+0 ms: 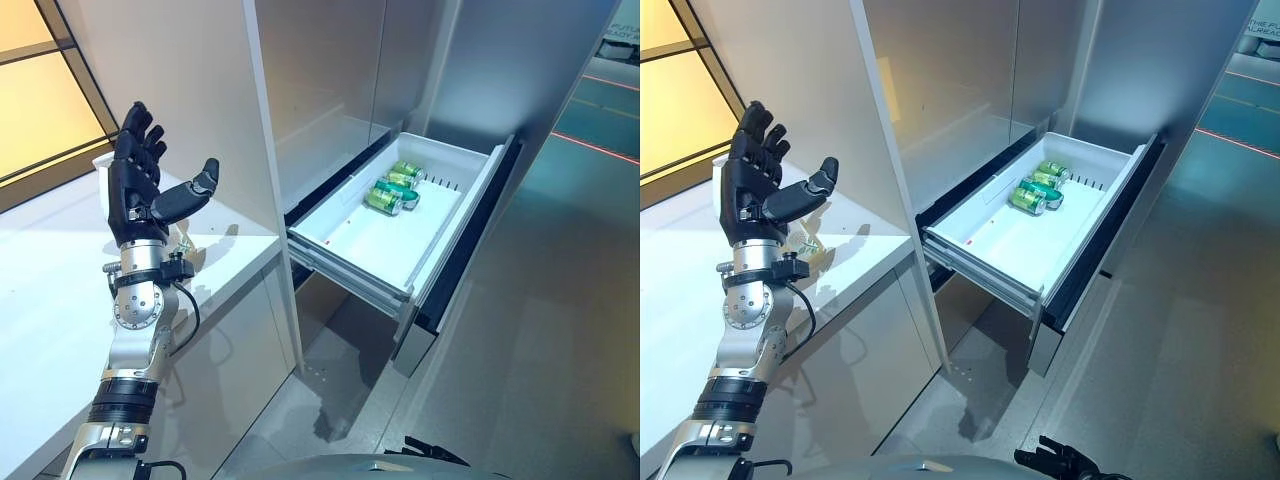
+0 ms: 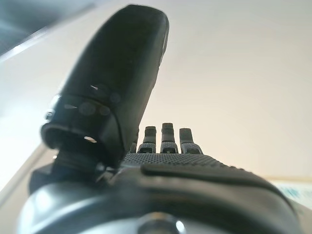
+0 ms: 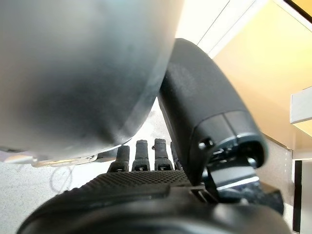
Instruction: Put drinks into fridge and close the fridge
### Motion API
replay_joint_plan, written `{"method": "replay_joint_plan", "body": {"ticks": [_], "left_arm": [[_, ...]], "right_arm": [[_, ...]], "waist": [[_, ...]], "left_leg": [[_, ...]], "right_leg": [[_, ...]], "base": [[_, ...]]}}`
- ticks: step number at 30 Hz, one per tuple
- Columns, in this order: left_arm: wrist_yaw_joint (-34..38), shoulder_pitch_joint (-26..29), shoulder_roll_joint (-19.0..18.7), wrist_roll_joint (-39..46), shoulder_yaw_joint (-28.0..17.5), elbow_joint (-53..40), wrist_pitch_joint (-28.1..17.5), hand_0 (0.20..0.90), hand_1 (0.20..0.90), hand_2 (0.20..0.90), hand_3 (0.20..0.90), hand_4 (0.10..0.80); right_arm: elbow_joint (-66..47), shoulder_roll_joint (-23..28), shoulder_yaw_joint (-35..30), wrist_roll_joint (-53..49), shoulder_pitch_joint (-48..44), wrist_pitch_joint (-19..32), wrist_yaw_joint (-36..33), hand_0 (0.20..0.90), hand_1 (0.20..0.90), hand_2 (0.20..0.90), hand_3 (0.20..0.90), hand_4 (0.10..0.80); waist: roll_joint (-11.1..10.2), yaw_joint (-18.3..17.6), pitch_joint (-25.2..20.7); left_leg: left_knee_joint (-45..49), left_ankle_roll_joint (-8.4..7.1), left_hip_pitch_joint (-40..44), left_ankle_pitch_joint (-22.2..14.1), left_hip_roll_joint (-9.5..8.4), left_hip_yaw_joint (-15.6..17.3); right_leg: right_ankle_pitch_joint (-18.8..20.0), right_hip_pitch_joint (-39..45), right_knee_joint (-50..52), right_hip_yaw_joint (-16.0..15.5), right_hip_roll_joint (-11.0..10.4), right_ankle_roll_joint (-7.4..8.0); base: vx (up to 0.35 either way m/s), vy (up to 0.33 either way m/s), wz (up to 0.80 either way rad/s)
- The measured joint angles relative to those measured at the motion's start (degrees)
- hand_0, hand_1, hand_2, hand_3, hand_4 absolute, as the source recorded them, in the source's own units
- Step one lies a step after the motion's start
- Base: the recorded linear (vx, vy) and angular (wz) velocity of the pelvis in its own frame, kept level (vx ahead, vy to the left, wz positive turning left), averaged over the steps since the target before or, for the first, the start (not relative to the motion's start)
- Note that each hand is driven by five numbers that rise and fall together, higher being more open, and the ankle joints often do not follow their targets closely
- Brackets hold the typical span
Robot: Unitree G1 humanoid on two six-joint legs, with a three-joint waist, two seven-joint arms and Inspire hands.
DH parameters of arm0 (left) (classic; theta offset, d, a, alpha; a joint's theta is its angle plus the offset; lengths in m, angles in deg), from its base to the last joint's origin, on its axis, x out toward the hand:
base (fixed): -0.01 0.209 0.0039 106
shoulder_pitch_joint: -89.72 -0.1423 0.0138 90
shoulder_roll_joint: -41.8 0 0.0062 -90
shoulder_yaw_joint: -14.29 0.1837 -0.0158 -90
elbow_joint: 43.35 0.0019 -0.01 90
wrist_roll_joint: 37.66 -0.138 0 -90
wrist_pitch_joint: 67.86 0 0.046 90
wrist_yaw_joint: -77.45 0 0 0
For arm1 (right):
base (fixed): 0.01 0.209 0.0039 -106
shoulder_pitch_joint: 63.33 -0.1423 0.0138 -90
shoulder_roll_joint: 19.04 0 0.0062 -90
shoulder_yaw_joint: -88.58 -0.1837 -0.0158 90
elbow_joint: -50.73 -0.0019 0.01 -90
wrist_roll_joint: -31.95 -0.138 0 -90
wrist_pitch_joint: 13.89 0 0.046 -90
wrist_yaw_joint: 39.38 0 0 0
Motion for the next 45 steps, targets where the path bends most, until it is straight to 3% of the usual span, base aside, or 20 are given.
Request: {"method": "replay_joint_plan", "body": {"ticks": [10,17,25,32,36,39,45], "left_arm": [[-0.47,0.66,-2.0,-4.37,0.97,-3.76,-4.34,0.9,0.9,0.9,0.9,0.8],[-13.76,1.53,-2.73,3.78,2.36,-9.46,-4.21,0.9,0.9,0.9,0.9,0.8],[-15.46,1.58,-2.72,5.12,3.19,-9.95,-3.99,0.9,0.9,0.9,0.9,0.8],[4.67,1.56,-2.68,-5.58,2.6,-9.98,-5.79,0.9,0.9,0.9,0.9,0.8],[14.22,1.53,-2.67,-12.63,-0.15,-10.01,-7.09,0.9,0.9,0.9,0.9,0.8],[18.98,1.53,-2.66,-15.47,-1.92,-10.02,-7.18,0.9,0.9,0.9,0.9,0.8],[19.99,1.24,-2.56,-15.54,-2.36,-10.01,-6.42,0.9,0.9,0.9,0.9,0.8]], "right_arm": [[-0.01,0.01,-0.01,0.07,-0.09,-0.2,0.01,0.9,0.9,0.9,0.9,0.8],[0.02,0.07,-0.05,0.54,-0.2,-0.23,0.03,0.9,0.9,0.9,0.9,0.8],[0.1,0.2,-0.11,0.55,-0.64,-0.3,0.22,0.9,0.9,0.9,0.9,0.8],[0.1,0.21,-0.12,0.54,-0.56,-0.28,0.17,0.9,0.9,0.9,0.9,0.8],[0.1,0.22,-0.11,0.55,-0.45,-0.24,0.09,0.9,0.9,0.9,0.9,0.8],[0.1,0.24,-0.12,0.55,-0.45,-0.21,0.06,0.9,0.9,0.9,0.9,0.8],[0.06,0.37,-0.11,0.62,-0.18,-0.25,0.02,0.9,0.9,0.9,0.9,0.8]], "waist": [[0.02,0.1,0.02],[0.15,0.22,0.1],[0.45,0.01,0.18],[0.47,0.3,0.18],[0.48,0.42,0.17],[0.48,0.62,0.14],[0.53,1.62,0.08]], "left_leg": [[-0.02,0.0,-0.02,0.0,0.0,-0.02],[-0.02,0.0,-0.01,0.0,-0.02,-0.06],[-0.01,0.0,0.01,0.0,-0.01,-0.16],[-0.01,0.0,-0.01,0.0,0.0,-0.19],[0.0,0.0,-0.01,0.0,0.01,-0.3],[-0.01,0.0,-0.01,0.0,0.0,-0.39],[0.0,0.0,-0.02,0.0,-0.01,-0.56]], "right_leg": [[0.0,-0.01,0.0,-0.01,-0.01,0.0],[0.0,-0.01,0.0,0.01,-0.02,0.0],[0.0,0.0,-0.01,0.03,0.0,0.0],[0.0,-0.02,-0.01,0.01,0.0,0.0],[0.0,0.0,-0.01,-0.02,0.0,0.0],[0.0,0.03,-0.01,-0.1,-0.01,0.0],[0.0,0.03,-0.01,-0.2,-0.02,0.0]], "base": [[0.0,0.0,0.0],[0.0,0.0,0.0],[0.0,0.0,0.0],[0.0,0.0,0.0],[0.0,0.0,0.0],[0.0,0.0,0.0],[0.0,0.0,0.0]]}}
